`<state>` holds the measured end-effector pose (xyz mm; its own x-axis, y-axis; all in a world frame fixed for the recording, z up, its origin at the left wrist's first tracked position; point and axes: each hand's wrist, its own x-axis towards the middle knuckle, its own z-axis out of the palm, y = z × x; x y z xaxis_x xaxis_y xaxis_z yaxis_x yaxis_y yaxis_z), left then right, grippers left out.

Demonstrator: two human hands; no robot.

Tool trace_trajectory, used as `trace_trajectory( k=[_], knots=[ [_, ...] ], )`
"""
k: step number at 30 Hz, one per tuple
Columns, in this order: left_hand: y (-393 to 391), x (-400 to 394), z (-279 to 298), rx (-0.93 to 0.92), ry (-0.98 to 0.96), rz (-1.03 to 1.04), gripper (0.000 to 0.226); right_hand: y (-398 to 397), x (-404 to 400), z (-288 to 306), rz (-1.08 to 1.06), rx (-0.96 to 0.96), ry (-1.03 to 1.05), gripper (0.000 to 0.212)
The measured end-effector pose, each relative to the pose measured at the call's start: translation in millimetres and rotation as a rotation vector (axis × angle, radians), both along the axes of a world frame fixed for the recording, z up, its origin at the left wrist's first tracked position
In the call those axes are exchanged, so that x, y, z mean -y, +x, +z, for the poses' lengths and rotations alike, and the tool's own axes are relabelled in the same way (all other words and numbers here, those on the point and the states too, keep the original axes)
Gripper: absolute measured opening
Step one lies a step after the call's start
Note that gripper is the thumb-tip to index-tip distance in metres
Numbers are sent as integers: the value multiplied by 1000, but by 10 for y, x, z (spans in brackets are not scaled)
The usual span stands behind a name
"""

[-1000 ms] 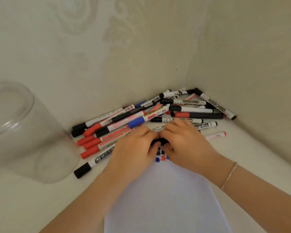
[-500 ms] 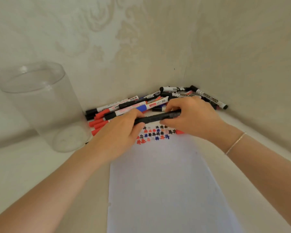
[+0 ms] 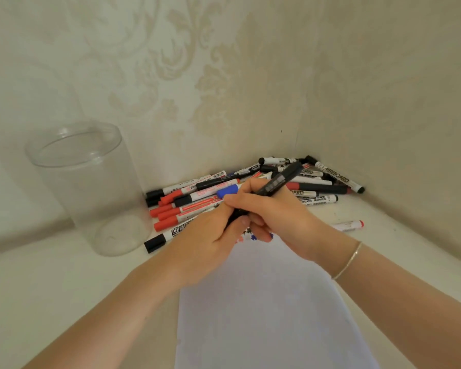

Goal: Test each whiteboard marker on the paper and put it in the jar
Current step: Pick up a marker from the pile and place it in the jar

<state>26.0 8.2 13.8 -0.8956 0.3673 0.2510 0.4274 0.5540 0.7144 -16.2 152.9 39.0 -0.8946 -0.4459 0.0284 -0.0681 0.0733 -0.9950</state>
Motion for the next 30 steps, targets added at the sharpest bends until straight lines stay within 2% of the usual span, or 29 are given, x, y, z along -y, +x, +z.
trace_trajectory(
  k=[6,9,12,15,20,22,26,30],
  knots=[
    [11,28,-41,-29,-50,-13,36,42,-74,47,68,-79,-18,23],
    [-11,138,-51,-53,-89,42,30,-8,-158,122,61,-71,-50,21],
    [-47,288,-56,14,-158,102,40,-118,-238,118,-65,-25,-164,29],
    [-75,478,-81,81,-307,175,46,-146,-237,29,-170,43,-167,33],
    [17,698,-138,264,-394,121,57,-90,-90,-192,-222,238,-170,22],
    [52,689,-149,240,-447,100,65,-59,22,-268,-207,293,-219,14],
    [43,624,-193,94,-532,138,76,3,291,-377,-181,313,-303,11],
    [28,668,-311,-22,-496,194,79,25,548,-458,-360,255,-325,17]
  ],
)
